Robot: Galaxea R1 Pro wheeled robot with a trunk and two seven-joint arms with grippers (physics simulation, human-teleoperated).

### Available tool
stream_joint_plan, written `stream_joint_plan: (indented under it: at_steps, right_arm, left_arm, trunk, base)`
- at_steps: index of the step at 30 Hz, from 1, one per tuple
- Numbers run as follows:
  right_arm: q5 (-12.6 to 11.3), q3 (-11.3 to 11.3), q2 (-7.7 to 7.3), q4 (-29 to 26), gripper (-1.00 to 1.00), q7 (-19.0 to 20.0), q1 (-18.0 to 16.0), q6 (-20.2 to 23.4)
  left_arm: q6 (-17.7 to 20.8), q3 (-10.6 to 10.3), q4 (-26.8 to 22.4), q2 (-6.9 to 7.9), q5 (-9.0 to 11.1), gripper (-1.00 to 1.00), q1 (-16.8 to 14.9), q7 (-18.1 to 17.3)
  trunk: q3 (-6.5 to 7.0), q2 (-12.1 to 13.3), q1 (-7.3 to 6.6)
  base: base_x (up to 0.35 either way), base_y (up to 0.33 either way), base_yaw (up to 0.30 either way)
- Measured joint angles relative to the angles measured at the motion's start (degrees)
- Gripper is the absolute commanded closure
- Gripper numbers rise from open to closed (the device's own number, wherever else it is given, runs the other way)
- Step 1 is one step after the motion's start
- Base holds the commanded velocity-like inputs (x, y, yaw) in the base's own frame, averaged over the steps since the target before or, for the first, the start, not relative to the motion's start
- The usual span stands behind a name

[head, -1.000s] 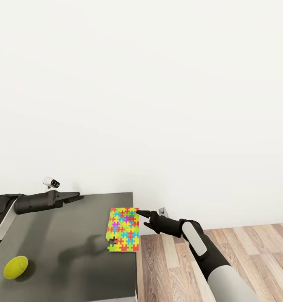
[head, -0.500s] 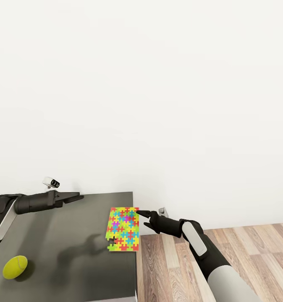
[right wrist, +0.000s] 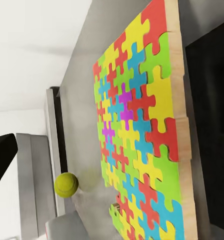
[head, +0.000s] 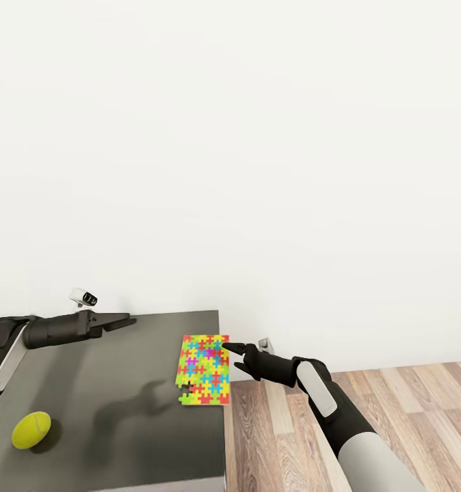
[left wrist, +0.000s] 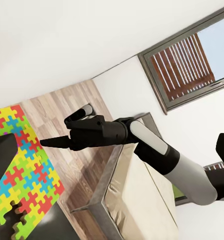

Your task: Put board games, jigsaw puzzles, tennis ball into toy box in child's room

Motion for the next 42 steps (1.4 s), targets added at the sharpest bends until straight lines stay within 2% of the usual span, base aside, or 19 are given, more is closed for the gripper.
stream_joint_plan:
  at_steps: [25, 29, 33, 37, 42]
  right_arm:
    - [0.0, -0.01, 0.0, 0.0, -1.0, 0.0, 0.0, 0.0]
    - [0.02, -0.01, 0.0, 0.0, -1.0, 0.0, 0.0, 0.0]
    - [0.0, -0.06, 0.0, 0.0, -1.0, 0.0, 0.0, 0.0]
    - [0.02, -0.05, 0.0, 0.0, -1.0, 0.0, 0.0, 0.0]
    - [0.0, -0.07, 0.0, 0.0, -1.0, 0.0, 0.0, 0.0]
  left_arm:
    - [0.0, 0.0, 0.04, 0.0, 0.0, -1.0, 0.0, 0.0]
    - [0.0, 0.0, 0.02, 0.0, -0.01, -1.0, 0.0, 0.0]
    - [0.0, 0.0, 0.02, 0.0, 0.0, -1.0, 0.0, 0.0]
    - [0.0, 0.0, 0.0, 0.0, -0.01, -1.0, 0.0, 0.0]
    - [0.0, 0.0, 0.01, 0.0, 0.0, -1.0, 0.0, 0.0]
  trunk:
    - [0.0, 0.0, 0.0]
    - [-0.71, -1.59, 0.87]
    - [-0.72, -1.61, 0.88]
    - [-1.43, -3.2, 1.75]
    - [-1.44, -3.21, 1.76]
  base:
    - [-0.001, 0.023, 0.0]
    - [0.0, 0.0, 0.0]
    - [0.0, 0.0, 0.0]
    - [0.0, 0.0, 0.0]
    - [0.0, 0.0, 0.0]
